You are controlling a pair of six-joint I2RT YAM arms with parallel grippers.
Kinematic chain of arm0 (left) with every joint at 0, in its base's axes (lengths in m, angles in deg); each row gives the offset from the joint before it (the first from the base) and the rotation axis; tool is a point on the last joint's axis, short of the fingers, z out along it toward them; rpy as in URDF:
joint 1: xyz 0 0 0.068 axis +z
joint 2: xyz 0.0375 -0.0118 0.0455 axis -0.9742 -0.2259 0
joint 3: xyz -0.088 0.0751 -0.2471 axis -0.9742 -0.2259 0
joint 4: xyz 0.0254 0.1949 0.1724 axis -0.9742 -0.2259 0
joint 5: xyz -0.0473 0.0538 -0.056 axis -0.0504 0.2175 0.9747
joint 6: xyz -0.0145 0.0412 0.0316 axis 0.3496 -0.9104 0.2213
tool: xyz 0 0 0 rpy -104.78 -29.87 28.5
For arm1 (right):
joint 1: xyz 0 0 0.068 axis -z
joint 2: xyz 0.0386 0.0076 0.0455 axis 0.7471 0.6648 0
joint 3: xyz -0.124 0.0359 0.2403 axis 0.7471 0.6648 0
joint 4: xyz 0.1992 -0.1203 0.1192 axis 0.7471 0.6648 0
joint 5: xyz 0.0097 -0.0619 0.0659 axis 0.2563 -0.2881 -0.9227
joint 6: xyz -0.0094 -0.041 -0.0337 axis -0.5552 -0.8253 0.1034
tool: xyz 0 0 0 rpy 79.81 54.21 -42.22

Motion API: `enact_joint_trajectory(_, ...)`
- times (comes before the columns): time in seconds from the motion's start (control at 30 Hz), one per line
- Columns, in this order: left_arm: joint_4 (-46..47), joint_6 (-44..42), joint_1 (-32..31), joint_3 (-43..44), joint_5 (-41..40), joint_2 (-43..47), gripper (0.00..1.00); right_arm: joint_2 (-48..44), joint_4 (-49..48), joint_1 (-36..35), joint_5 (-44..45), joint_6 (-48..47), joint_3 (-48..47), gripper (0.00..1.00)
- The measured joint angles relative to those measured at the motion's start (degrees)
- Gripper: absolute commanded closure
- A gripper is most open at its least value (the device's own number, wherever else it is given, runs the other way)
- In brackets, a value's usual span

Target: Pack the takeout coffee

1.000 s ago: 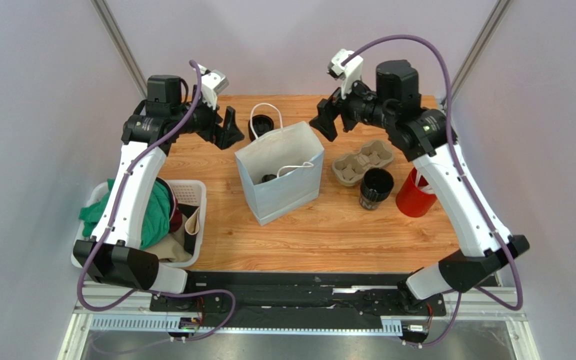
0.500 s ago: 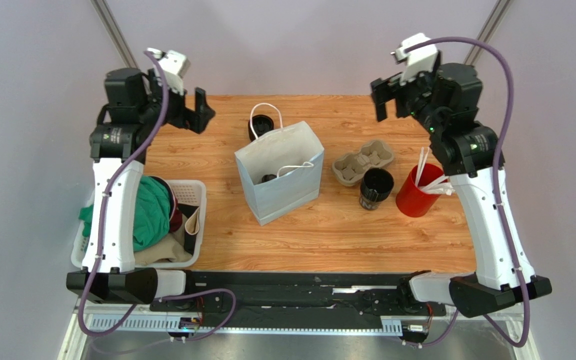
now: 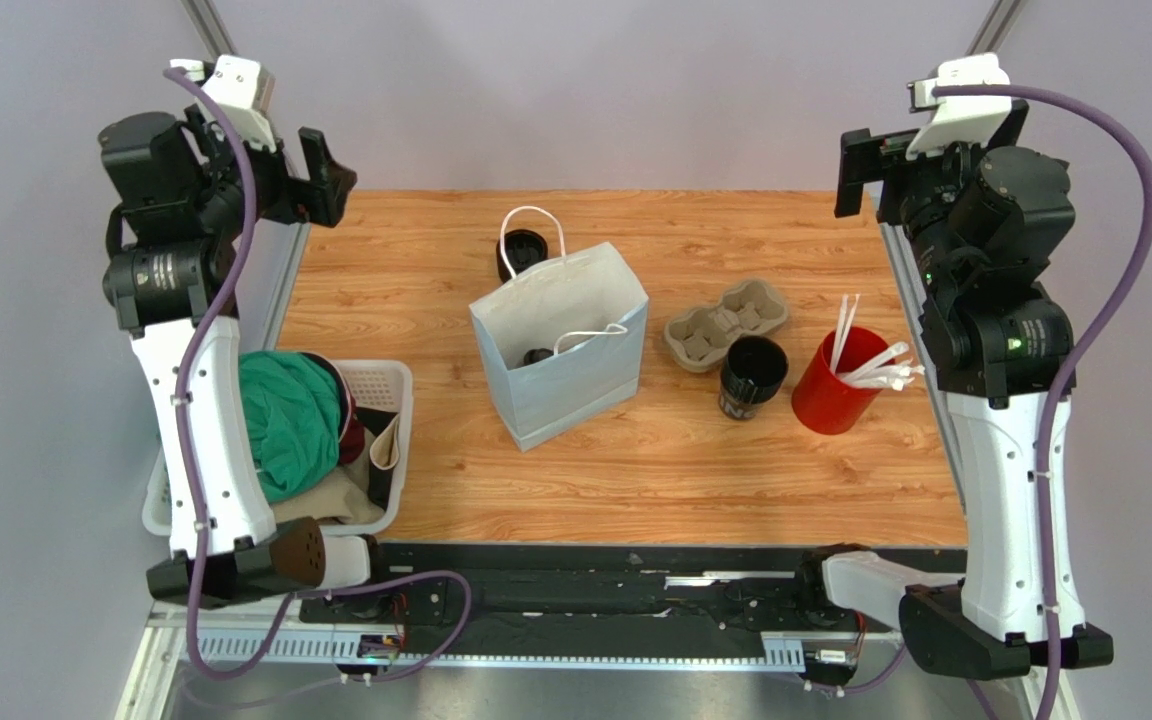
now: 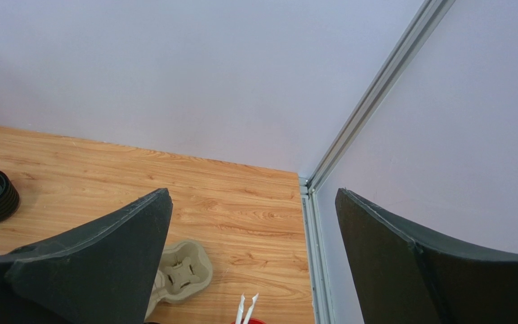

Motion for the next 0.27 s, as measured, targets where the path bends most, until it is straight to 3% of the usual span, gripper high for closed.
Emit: enact_joint_trajectory(0.27,1.31,-0.02,0.0,0.0,0.87,9.35,0.01,-1.11,3.04,0.0,-1.07,1.81,-3.02,0.01)
